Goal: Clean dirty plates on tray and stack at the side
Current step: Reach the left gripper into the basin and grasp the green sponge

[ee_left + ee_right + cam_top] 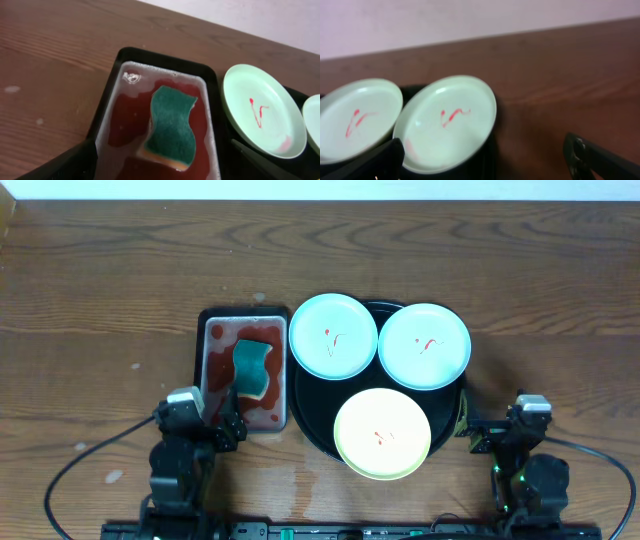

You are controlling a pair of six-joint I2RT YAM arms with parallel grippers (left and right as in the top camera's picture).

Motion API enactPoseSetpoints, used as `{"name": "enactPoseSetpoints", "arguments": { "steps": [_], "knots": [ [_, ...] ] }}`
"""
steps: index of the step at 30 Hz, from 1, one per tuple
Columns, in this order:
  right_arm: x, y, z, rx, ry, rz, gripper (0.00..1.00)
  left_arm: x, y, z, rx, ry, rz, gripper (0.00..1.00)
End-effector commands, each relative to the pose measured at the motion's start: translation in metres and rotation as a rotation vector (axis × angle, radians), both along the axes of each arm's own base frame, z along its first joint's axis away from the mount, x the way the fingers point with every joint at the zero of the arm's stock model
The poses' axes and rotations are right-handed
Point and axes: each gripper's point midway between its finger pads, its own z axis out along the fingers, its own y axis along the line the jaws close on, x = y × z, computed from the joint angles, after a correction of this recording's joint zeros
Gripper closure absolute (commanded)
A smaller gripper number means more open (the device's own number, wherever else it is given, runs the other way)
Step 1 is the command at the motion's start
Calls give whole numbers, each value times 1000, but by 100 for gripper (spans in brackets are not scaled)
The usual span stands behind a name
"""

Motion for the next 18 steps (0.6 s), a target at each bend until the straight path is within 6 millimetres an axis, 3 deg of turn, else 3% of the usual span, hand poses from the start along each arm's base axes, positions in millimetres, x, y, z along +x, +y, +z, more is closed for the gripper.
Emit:
{"name": "enactPoseSetpoints", "arguments": {
  "steps": [1,5,14,18],
  "knots": [
    [-1,2,22,-21,16,19,1,5,2,25,3,34,13,18],
    [-1,5,28,-35,115,44,1,9,2,36,12,134,12,18],
    [6,37,32,29,415,214,1,13,-8,67,2,357,-33,18],
    [6,37,36,-21,560,250,1,6,-8,66,6,446,-33,18]
  ]
}}
